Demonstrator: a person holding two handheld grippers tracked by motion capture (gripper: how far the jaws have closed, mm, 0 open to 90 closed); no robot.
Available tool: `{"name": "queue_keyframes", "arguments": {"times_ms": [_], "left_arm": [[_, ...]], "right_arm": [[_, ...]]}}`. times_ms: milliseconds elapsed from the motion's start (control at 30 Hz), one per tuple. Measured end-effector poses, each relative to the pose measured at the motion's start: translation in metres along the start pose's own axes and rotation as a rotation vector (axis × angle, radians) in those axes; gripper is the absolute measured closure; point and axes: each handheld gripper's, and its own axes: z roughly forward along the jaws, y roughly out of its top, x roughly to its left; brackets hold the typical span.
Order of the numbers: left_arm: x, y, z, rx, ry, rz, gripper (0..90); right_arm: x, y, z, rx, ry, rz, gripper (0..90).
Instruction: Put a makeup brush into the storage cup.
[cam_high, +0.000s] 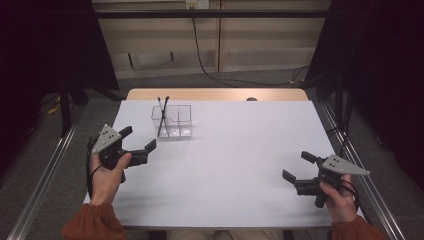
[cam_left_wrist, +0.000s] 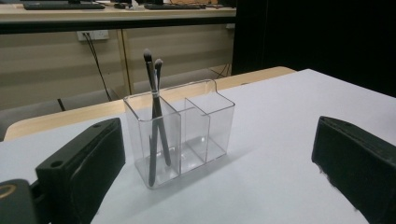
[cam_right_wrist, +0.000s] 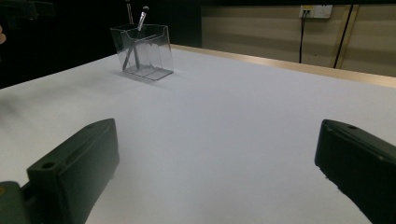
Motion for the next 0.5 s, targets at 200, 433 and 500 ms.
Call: {"name": "queue_keyframes", "arguments": {"times_ms": [200, 433, 500], "left_arm": [[-0.008, -0.008, -0.014, -0.014, 0.010, -0.016, 2.7], [-0.011, -0.017, -0.026, -0.001, 0.028, -0.027, 2.7], [-0.014, -0.021, -0.030, -0.010, 0.041, -0.025, 2.8]], "right_arm": [[0.000, 0.000, 0.000, 0.000, 0.000, -0.002, 0.0], [0.000, 0.000, 0.000, 0.002, -0.002, 0.000, 0.0], [0.000, 0.000, 0.000, 0.005, -0.003, -0.002, 0.0]]}}
